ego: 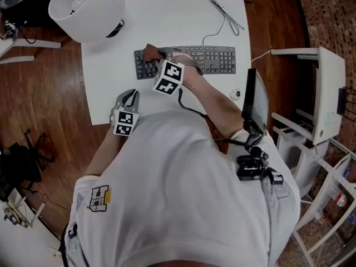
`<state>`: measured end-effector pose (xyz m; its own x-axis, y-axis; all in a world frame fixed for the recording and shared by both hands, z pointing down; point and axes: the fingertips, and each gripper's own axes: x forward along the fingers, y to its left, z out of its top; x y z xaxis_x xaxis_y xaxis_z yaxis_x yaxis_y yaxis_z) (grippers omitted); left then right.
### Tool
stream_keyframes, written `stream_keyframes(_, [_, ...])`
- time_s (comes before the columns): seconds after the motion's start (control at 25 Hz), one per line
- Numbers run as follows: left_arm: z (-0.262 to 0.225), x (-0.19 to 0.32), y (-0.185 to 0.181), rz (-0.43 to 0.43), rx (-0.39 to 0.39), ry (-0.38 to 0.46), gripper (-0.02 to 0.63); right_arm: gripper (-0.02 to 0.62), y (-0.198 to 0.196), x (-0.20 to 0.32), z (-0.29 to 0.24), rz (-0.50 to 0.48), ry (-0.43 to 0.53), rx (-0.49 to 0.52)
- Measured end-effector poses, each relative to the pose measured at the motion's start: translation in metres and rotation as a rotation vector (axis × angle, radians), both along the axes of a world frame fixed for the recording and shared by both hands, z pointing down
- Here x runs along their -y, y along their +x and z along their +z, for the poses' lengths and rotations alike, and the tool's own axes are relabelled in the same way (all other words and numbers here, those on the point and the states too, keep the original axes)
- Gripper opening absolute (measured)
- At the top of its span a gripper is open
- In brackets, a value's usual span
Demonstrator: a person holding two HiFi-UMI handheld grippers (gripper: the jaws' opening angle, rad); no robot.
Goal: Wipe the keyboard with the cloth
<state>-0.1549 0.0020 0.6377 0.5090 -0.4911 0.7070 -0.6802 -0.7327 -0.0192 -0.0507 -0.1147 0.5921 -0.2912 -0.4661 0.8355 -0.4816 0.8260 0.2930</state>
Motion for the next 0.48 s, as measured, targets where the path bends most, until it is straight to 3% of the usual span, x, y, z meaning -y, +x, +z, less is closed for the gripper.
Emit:
stream_keyframes(0.08, [-0.003,-0.007,-0.011,-0.009,0.01,-0.016,0.0,0.091,-0.053,-0.002,0.01,-0.1,-0.007,0.009])
stream_keyframes(0.2, [-0.006,-0.013,-0.022,-0.02,0.016,-0.02,0.0,0.091,-0.088,-0.003,0.031,-0.164,-0.035,-0.017])
stream_keyframes(0.48, [-0.001,-0.008,-0.031,-0.024,0.021,-0.025,0.0,0.091,-0.061,0.003,0.044,-0.067,-0.077,-0.033])
